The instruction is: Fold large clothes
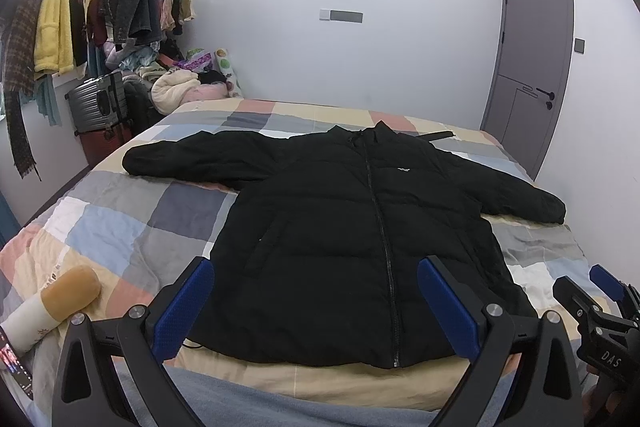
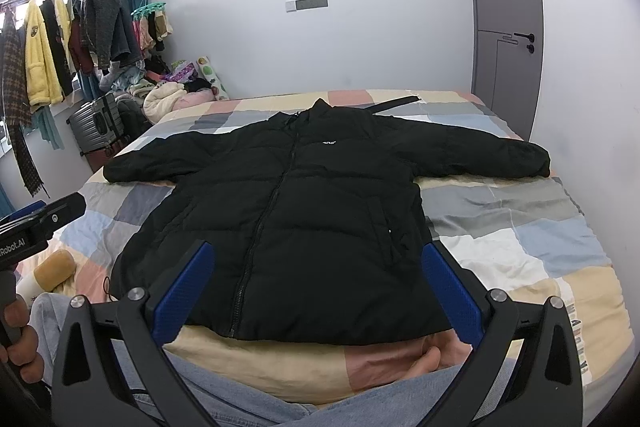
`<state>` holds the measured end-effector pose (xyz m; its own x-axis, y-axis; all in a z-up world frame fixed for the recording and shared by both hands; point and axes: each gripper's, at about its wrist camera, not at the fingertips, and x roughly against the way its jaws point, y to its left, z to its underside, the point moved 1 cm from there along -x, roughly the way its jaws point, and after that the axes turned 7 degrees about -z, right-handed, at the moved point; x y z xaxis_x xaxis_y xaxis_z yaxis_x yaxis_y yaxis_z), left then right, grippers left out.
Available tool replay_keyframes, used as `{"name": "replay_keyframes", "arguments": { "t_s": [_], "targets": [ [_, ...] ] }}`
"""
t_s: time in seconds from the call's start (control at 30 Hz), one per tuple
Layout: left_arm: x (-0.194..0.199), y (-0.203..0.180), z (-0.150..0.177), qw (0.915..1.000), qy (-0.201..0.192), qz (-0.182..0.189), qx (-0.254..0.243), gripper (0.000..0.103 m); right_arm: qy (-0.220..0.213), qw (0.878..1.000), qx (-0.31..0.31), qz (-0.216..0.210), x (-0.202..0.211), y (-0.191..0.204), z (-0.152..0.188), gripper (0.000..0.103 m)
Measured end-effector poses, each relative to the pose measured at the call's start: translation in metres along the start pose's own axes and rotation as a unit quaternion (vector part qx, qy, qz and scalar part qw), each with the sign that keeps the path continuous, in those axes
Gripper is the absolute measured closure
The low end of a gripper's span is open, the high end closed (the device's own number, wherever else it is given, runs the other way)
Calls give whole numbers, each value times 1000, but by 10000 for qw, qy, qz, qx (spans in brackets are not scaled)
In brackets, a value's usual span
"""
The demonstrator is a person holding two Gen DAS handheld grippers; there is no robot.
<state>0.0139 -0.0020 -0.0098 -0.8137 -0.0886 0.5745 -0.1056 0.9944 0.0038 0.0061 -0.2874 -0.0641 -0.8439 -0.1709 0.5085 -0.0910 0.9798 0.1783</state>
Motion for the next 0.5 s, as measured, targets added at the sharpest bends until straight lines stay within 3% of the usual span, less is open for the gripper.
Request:
{"name": "replay_keyframes", "arguments": {
  "t_s": [0.17, 0.5],
  "targets": [
    [-5, -5, -2, 9999, 60, -53, -108, 0, 57, 9999, -121, -91, -3, -4, -4, 0],
    [-19, -16, -27, 9995, -79, 178, -256, 0, 97, 9992, -326, -210, -20, -22, -21, 0]
  ]
}}
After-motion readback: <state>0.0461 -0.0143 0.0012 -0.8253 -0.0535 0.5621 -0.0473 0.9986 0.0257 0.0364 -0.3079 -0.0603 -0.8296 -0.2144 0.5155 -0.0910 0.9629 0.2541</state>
